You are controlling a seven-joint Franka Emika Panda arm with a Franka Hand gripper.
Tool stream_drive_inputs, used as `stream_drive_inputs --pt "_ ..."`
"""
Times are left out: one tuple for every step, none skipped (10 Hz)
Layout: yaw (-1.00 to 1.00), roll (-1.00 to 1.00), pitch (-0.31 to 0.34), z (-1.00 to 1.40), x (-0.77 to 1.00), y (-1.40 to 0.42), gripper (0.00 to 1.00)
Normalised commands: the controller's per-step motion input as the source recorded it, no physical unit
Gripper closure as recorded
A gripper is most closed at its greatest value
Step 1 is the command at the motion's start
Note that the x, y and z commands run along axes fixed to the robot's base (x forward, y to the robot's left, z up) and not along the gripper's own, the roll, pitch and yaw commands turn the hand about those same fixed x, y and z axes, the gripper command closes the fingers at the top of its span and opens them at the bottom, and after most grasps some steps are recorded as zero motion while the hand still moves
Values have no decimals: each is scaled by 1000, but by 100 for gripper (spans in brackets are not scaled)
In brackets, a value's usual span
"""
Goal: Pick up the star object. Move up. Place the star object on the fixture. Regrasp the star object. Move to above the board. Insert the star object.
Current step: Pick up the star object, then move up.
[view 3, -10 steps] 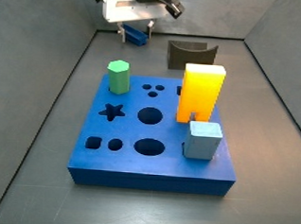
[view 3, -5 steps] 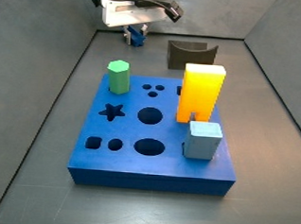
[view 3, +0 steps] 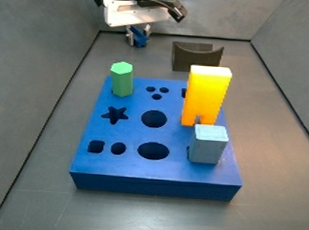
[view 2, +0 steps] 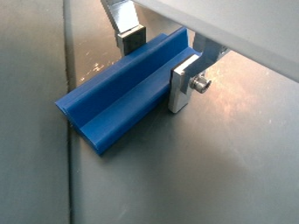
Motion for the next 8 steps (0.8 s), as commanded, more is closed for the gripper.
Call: stream_drive_inputs --pt "0 0 0 0 0 0 100" --pt "0 0 0 0 0 0 100" --pt "0 0 0 0 0 0 100" --pt "0 0 0 0 0 0 100" --pt "0 0 0 0 0 0 100" --pt "0 0 0 833 0 0 100" --pt "-26 3 29 776 -36 10 100" --pt "-33 11 49 713 -41 13 100"
